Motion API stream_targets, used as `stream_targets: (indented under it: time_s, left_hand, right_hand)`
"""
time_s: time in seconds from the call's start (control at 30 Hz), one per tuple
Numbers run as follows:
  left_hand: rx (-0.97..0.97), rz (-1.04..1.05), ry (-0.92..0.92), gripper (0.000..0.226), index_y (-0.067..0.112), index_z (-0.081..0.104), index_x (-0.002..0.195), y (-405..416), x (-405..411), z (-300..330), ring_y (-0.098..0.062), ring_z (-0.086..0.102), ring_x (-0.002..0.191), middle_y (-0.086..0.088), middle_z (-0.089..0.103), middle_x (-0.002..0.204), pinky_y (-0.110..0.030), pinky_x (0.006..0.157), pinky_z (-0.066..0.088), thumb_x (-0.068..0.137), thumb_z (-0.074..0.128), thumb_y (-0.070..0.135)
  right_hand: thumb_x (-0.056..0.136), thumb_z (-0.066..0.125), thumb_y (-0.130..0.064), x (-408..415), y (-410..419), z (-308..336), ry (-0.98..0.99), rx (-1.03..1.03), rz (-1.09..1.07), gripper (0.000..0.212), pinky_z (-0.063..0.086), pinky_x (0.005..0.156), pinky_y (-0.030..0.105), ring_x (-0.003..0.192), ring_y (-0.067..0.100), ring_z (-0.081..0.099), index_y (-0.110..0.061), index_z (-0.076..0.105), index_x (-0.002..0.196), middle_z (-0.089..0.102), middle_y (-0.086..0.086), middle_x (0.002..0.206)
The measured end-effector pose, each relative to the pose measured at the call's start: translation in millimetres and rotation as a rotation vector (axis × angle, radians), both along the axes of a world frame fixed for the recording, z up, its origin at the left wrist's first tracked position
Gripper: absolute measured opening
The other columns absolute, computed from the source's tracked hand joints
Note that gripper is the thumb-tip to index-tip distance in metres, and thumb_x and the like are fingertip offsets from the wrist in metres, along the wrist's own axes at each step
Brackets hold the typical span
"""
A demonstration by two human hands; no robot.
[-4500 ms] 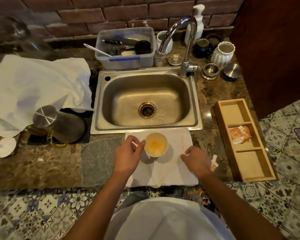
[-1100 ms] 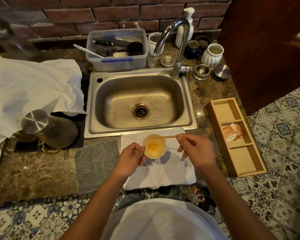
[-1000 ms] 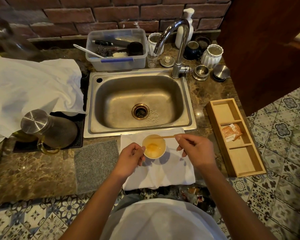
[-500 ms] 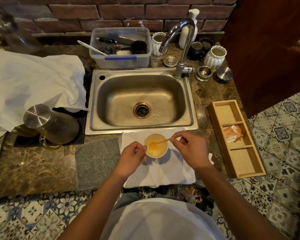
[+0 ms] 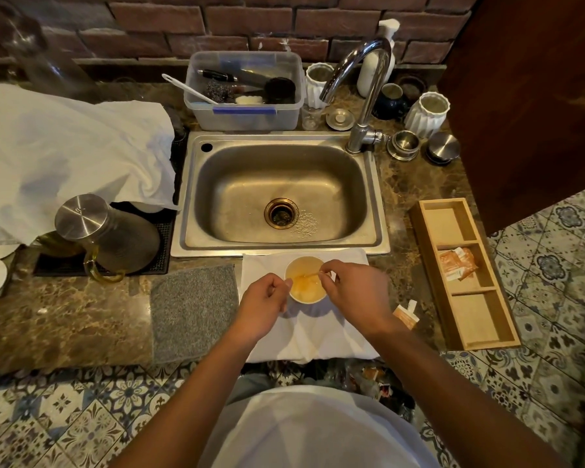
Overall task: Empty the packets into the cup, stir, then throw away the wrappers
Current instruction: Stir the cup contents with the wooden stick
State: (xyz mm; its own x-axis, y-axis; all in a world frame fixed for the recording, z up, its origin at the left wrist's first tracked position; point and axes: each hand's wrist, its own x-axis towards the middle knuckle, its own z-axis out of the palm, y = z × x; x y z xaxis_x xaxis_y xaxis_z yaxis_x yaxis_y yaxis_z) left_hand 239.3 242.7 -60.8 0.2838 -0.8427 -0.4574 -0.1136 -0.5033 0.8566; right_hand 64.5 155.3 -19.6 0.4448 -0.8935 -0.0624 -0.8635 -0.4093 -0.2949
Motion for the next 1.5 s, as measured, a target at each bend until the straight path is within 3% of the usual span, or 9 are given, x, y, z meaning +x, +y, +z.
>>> stream_targets:
  time_s: [0.27, 0.43, 0.6, 0.83, 1.2, 1.33, 1.5]
  left_hand:
    - [-0.026, -0.008, 0.024, 0.034, 0.003, 0.056, 0.083, 1.8, -2.3, 0.5, -0.002, 0.044, 0.046, 0.004, 0.055, 0.057, -0.015, 0.048, 0.037, 0.104, 0.056, 0.029]
    - [-0.03, -0.001, 0.019, 0.034, 0.004, 0.056, 0.082, 0.8, -2.4, -2.4, -0.003, 0.045, 0.047, 0.003, 0.056, 0.058, -0.016, 0.049, 0.037, 0.104, 0.056, 0.03]
    - [-0.025, 0.005, 0.02, 0.032, 0.01, 0.055, 0.077, 0.8, -2.3, -4.8, -0.003, 0.045, 0.046, 0.003, 0.057, 0.057, -0.016, 0.049, 0.037, 0.104, 0.056, 0.029]
    - [-0.045, 0.043, 0.052, 0.031, 0.015, 0.054, 0.075, 1.2, -6.1, -5.5, -0.001, 0.046, 0.046, 0.007, 0.056, 0.053, -0.012, 0.046, 0.037, 0.104, 0.056, 0.027]
    - [-0.043, 0.046, 0.056, 0.031, 0.006, 0.054, 0.081, 1.0, -8.3, -0.9, -0.002, 0.047, 0.047, 0.003, 0.056, 0.056, -0.012, 0.049, 0.039, 0.105, 0.055, 0.026]
    - [-0.044, 0.05, 0.047, 0.032, 0.005, 0.053, 0.081, 0.6, -9.5, 0.2, -0.002, 0.046, 0.047, 0.003, 0.055, 0.056, -0.012, 0.049, 0.038, 0.105, 0.054, 0.026]
    - [-0.05, 0.051, 0.05, 0.032, 0.002, 0.053, 0.081, 1.1, -8.5, -0.4, -0.003, 0.046, 0.049, 0.002, 0.055, 0.057, -0.012, 0.05, 0.04, 0.105, 0.054, 0.024]
  right_hand:
    - [0.096, 0.058, -0.044, -6.9, -1.0, 2.9, 0.046, 0.078, 0.027, 0.022, 0.054, 0.063, 0.028, 0.076, 0.019, 0.072, -0.03, 0.073, 0.103, 0.078, -0.004, 0.082]
    - [0.094, 0.062, -0.043, -4.5, 6.1, -3.1, -0.021, 0.174, 0.051, 0.019, 0.055, 0.066, 0.03, 0.08, 0.018, 0.07, -0.03, 0.074, 0.103, 0.077, -0.004, 0.086]
    - [0.094, 0.063, -0.044, 8.4, 1.2, -6.8, -0.065, 0.153, 0.02, 0.019, 0.045, 0.063, 0.026, 0.08, 0.019, 0.07, -0.031, 0.074, 0.101, 0.077, -0.004, 0.086]
    - [0.097, 0.056, -0.038, 2.9, -6.3, 0.4, 0.007, 0.089, 0.062, 0.018, 0.056, 0.063, 0.034, 0.074, 0.025, 0.07, -0.024, 0.067, 0.099, 0.076, 0.001, 0.081]
    - [0.091, 0.064, -0.029, 9.8, 6.4, 1.8, -0.084, 0.271, 0.046, 0.009, 0.045, 0.062, 0.031, 0.077, 0.025, 0.067, -0.023, 0.07, 0.092, 0.072, 0.001, 0.078]
    - [0.093, 0.064, -0.033, 18.8, -1.0, 0.3, -0.116, 0.271, 0.015, 0.01, 0.054, 0.069, 0.035, 0.079, 0.024, 0.067, -0.025, 0.071, 0.094, 0.074, 0.001, 0.082]
    - [0.096, 0.058, -0.035, 17.5, -10.5, 1.2, -0.062, 0.161, 0.005, 0.014, 0.051, 0.067, 0.034, 0.082, 0.028, 0.068, -0.023, 0.066, 0.097, 0.075, 0.003, 0.087]
